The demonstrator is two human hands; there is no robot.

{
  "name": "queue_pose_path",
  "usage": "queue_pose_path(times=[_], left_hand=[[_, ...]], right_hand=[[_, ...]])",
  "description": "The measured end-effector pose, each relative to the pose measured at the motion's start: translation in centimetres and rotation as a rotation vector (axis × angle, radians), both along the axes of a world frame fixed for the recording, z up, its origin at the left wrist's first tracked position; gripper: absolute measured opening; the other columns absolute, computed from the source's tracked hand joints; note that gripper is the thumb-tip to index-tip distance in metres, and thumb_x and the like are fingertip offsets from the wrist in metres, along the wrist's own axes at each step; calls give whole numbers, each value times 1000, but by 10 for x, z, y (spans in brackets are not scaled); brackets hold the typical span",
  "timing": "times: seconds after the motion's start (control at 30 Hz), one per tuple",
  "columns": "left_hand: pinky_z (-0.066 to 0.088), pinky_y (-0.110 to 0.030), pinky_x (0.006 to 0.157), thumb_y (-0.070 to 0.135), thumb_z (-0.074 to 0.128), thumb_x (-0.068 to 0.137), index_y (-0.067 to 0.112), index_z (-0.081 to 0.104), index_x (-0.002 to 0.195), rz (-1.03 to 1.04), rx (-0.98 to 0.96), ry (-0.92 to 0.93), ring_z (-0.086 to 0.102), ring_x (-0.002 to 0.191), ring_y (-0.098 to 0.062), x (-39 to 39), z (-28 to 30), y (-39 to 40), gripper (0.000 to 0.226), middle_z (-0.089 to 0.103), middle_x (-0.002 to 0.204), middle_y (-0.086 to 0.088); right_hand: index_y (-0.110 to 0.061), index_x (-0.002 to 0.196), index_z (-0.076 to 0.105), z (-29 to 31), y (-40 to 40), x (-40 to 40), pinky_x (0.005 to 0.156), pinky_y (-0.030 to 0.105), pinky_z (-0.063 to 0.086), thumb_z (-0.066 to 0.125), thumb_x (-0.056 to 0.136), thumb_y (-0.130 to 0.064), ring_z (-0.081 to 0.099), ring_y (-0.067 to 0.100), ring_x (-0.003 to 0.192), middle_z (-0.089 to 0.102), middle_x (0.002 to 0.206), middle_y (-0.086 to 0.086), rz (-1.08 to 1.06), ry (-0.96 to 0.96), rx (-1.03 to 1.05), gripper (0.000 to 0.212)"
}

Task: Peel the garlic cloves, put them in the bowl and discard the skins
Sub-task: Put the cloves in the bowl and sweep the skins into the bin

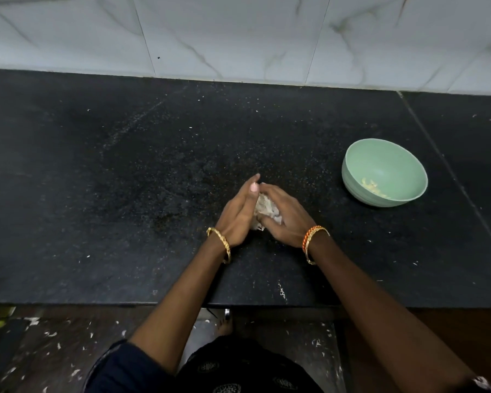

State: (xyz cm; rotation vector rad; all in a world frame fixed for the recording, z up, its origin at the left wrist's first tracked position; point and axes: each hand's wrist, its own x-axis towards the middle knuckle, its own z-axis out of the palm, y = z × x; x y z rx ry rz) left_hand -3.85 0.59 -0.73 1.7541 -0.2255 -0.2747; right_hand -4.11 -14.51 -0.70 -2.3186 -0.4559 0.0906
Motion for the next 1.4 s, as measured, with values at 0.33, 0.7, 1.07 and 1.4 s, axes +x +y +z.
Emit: queue_pose_path(times=[0.33, 0.7, 1.07, 1.4], left_hand=[[26, -17, 110, 51, 20, 98, 15, 47, 139, 365, -72, -40, 37, 133, -5, -15, 4, 12, 61, 44, 145, 1], [47, -22, 49, 27, 35, 103, 7, 64, 77, 761, -313, 111, 62, 55, -13, -64, 20, 12, 43, 68, 70, -5], [18, -20, 109, 48, 25, 99, 8, 36, 144, 251, 307, -179, 27, 142, -16, -46, -4, -2, 62, 36, 151, -8], [-5, -44, 119, 75, 19, 84, 26, 4, 152, 9, 151, 92, -15, 145, -10, -29, 16, -27, 85, -13, 160, 3]], right_hand=[[-13, 151, 20, -5, -8, -14, 115, 26, 22, 57, 71, -71, 21, 12, 143, 19, 158, 0, -80, 3, -85, 105], [-14, 136, 53, 0, 6, 19, 113, 27, 28, 38, 83, -59, 38, 10, 135, 48, 144, 4, 132, 76, -27, 70], [-12, 151, 22, -2, -25, -26, 114, 26, 21, 61, 63, -74, 21, 14, 144, 20, 158, 2, 91, -40, -144, 115], [-11, 153, 7, -19, 31, -32, 120, 37, 17, 61, 80, -44, 13, 18, 148, 9, 161, 7, 23, -117, -196, 96]])
